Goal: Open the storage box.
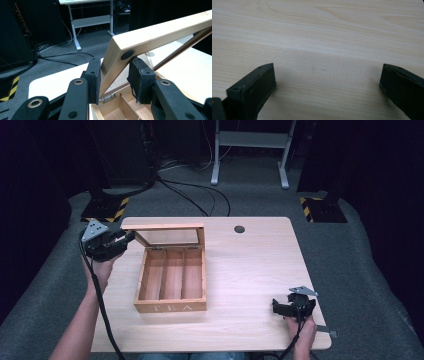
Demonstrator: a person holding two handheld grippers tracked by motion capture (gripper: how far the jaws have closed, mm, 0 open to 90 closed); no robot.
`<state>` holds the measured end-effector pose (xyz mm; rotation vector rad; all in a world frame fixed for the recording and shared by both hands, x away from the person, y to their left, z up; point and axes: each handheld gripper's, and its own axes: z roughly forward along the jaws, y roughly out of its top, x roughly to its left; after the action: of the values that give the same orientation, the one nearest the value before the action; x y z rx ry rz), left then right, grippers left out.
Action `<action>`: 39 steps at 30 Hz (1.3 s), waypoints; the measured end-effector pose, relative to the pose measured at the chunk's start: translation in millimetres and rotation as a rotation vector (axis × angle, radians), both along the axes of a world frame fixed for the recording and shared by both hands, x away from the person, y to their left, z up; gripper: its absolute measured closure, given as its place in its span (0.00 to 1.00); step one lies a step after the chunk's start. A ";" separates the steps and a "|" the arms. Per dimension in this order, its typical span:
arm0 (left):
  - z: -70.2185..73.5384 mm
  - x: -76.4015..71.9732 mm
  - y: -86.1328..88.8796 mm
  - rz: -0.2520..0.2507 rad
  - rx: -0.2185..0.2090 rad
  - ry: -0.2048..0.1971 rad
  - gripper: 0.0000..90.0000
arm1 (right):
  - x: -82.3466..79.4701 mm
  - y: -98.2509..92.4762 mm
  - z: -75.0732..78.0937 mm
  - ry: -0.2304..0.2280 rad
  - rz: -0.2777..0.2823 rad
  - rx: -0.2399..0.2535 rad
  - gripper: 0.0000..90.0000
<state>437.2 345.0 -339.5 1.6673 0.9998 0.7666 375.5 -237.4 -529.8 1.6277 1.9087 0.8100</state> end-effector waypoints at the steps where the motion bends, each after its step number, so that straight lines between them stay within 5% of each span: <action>1: 0.0 0.0 0.0 0.000 0.000 0.000 0.69 | -0.2 0.2 0.1 0.002 -0.003 0.002 0.00; 17: -3.5 -7.5 0.0 -0.010 0.017 -0.007 0.69 | 0.1 -0.2 -0.1 -0.001 0.003 -0.002 0.00; 39: -23.9 -37.2 -1.0 -0.019 0.035 -0.041 0.68 | -0.1 0.1 0.0 0.001 -0.001 0.001 0.00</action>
<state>400.0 344.0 -363.4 1.6821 0.9453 0.8064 375.4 -237.3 -529.8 1.6293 1.9085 0.8105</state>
